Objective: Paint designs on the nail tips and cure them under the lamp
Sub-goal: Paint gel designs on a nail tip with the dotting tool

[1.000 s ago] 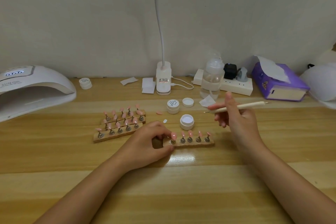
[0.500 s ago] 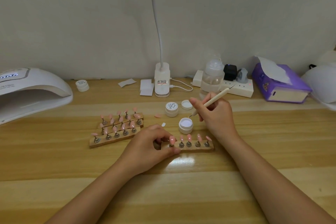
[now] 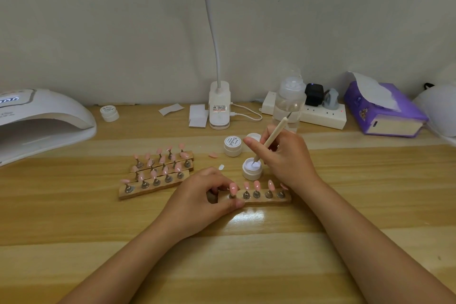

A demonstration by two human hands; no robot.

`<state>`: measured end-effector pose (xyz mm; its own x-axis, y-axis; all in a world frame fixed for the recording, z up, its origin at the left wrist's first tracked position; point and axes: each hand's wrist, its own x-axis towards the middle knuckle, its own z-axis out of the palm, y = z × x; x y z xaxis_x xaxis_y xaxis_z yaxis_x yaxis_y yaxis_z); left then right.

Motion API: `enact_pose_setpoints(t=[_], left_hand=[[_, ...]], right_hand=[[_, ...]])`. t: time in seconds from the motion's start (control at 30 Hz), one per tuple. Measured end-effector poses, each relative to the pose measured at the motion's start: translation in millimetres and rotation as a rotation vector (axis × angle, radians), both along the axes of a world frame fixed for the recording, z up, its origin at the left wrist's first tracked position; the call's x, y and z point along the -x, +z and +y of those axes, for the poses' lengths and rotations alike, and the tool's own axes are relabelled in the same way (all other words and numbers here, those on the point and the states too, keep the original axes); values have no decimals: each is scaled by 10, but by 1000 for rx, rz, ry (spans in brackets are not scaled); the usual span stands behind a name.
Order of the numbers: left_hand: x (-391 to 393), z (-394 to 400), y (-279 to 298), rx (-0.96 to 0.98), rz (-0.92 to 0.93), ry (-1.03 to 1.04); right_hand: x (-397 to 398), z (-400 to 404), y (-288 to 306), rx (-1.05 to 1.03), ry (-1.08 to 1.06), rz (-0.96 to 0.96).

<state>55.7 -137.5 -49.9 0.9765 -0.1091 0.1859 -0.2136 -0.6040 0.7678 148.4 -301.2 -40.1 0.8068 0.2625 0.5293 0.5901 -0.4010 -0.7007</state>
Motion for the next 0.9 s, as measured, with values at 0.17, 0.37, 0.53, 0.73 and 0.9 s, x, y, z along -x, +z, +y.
enact_pose_setpoints(t=[0.17,0.37,0.53,0.73,0.9], left_hand=[[5,1,-2,-3,-3,-3],[4,1,-14,2,-7,1],[6,2,-10,-4,0,4],[13,1,-4,0,1,7],[19,-3,7,2,8,8]], right_hand=[[-15,0,-25,41,-7,-9],[-5,5,-21,78,6,-18],[-12,4,-24,114,-2,-17],[-13,-9,33,21,-32,25],[-12,-27,73,-108,-42,116]])
